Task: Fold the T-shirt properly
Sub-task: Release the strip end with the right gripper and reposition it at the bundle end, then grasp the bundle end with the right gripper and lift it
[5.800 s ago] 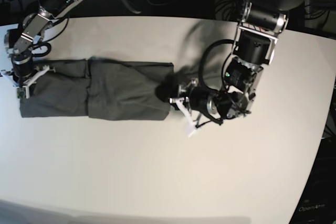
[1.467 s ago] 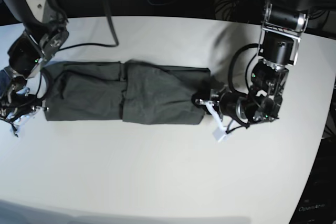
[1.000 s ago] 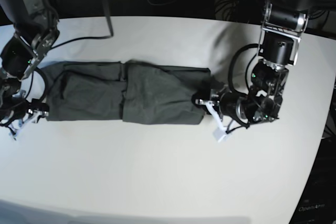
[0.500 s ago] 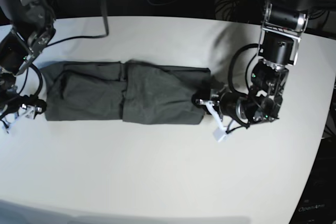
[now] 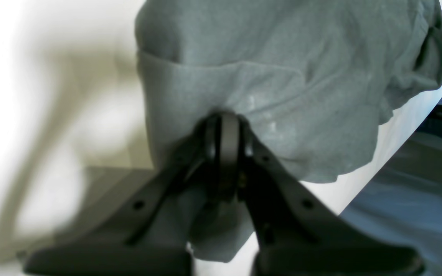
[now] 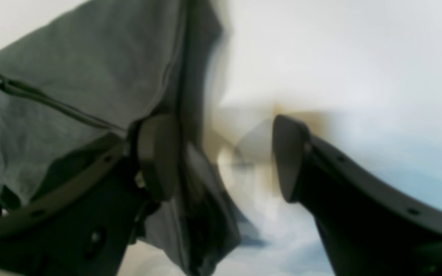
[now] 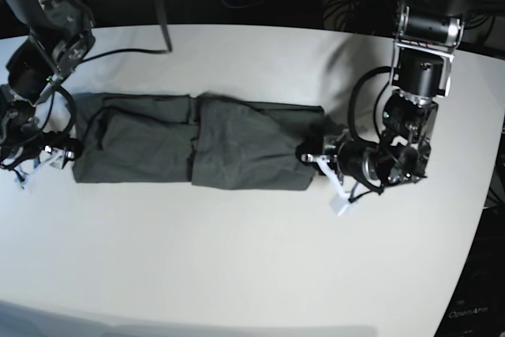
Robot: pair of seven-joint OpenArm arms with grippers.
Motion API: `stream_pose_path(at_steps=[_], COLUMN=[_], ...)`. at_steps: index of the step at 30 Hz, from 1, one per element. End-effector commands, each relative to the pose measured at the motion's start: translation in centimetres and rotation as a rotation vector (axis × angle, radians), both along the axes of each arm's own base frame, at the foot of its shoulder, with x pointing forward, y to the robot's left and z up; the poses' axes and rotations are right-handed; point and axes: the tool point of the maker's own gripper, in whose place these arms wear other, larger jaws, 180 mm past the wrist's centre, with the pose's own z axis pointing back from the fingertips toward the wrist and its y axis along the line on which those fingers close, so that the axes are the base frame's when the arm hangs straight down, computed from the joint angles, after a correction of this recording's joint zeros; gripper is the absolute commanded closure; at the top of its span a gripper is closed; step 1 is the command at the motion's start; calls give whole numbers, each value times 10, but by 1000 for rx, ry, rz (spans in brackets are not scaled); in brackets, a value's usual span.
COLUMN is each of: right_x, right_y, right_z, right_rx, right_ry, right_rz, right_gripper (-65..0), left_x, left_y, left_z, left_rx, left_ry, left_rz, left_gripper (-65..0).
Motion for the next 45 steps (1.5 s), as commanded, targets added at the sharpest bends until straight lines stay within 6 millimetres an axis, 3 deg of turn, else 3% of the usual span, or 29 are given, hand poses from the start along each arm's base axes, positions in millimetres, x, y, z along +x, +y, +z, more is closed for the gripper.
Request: stream_pose_path(at_steps=[1, 9, 24, 29, 38, 45], right_x=[9, 8, 8, 11, 1, 3], right_y=[-7, 16, 39, 42, 42, 39], right_z=[13, 5, 1, 4, -3, 2], right_rx=[-15, 26, 110, 151, 148, 133], right_ry=[-29, -2, -15, -54, -32, -47], right_rz=[6, 34, 46, 38, 36, 35], right_gripper=[-389, -389, -376, -273, -3, -7], left_x=[-1, -1, -1, -1, 0, 0], left_y=[22, 23, 22, 22, 23, 23], left_z=[-8, -8, -8, -8, -8, -8], left_rx=[107, 110, 107, 107, 108, 110], left_ry=[21, 21, 19, 19, 19, 19], left_rz=[1, 1, 0, 0, 2, 2], left_gripper=[-18, -18, -18, -18, -18, -18])
